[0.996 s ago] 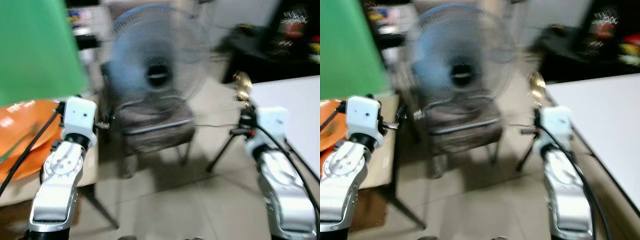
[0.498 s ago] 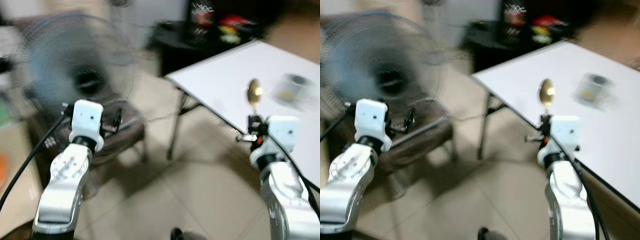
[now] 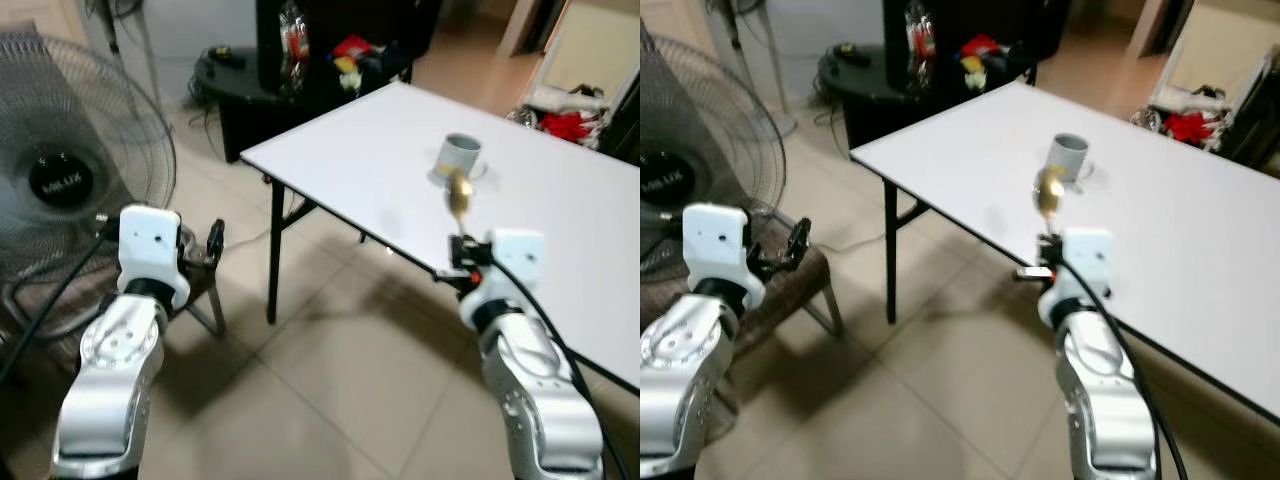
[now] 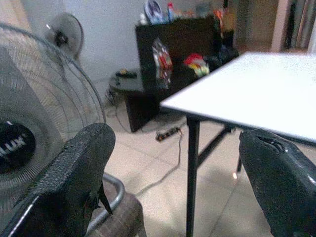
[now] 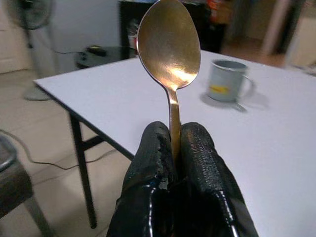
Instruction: Setting the table
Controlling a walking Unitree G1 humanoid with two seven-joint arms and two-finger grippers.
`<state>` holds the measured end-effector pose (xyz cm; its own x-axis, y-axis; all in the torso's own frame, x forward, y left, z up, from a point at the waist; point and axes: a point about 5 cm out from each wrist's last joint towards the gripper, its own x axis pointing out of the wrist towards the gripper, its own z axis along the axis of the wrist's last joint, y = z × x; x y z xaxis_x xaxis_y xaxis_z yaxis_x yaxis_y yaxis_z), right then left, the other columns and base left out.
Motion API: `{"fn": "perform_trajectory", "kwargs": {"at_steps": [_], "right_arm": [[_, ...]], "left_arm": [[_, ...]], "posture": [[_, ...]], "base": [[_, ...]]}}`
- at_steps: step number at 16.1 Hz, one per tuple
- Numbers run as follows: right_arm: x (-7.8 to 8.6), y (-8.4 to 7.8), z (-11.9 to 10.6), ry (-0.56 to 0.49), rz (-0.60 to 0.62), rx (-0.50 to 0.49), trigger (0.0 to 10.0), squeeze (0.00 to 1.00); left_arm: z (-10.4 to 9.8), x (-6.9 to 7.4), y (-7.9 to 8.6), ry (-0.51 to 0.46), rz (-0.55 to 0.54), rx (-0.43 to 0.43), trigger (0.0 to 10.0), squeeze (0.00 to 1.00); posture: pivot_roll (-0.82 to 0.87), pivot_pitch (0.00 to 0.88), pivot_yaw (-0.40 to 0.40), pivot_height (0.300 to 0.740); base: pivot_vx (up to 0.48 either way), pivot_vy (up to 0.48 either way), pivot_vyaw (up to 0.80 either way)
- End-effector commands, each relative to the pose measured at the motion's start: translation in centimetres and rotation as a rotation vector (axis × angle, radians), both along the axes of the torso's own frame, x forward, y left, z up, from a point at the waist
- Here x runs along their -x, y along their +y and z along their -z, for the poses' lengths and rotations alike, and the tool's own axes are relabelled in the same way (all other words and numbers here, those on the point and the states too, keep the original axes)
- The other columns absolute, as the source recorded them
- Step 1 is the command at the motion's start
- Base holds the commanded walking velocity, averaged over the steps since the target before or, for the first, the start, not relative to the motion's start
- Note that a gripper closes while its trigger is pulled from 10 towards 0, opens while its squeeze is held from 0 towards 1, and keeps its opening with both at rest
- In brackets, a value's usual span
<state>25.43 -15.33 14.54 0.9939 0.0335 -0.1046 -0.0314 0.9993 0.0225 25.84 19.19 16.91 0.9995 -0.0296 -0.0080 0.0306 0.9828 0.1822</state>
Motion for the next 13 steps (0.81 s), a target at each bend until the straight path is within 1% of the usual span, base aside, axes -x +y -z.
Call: {"fn": "perform_trajectory", "kwargs": {"at_steps": [1,4,8,10,13], "right_arm": [[-0.21,-0.15,0.11,0.005,0.003,-0.004,10.0,0.0],[-0.38,-0.39,0.06,0.0,0.034,-0.008,10.0,0.0],[-0.41,-0.23,0.02,-0.002,0.032,-0.009,10.0,0.0],[-0.43,-0.27,0.04,0.002,0.036,-0.008,10.0,0.0],[-0.48,-0.26,-0.06,0.001,0.036,-0.005,10.0,0.0]], "left_arm": [[-0.35,-0.22,-0.11,-0.01,0.012,0.004,10.0,0.0],[-0.45,-0.58,-0.38,-0.009,0.03,-0.002,10.0,0.0],[-0.54,-0.72,-0.72,-0.008,0.057,-0.003,10.0,0.0],[-0.49,-0.75,-0.69,-0.006,0.057,-0.009,10.0,0.0],[-0.47,-0.86,-0.72,-0.005,0.064,-0.01,10.0,0.0]], "posture": [[0.16,0.0,-0.022,0.74],[0.16,0.0,-0.014,0.74],[0.15,0.0,-0.011,0.74],[0.15,0.0,-0.01,0.74],[0.14,0.0,-0.012,0.74]], "base": [[0.345,0.0,0.0],[0.359,0.0,0.0],[0.373,0.0,0.0],[0.375,0.0,-0.55],[0.372,0.0,-0.8]]}}
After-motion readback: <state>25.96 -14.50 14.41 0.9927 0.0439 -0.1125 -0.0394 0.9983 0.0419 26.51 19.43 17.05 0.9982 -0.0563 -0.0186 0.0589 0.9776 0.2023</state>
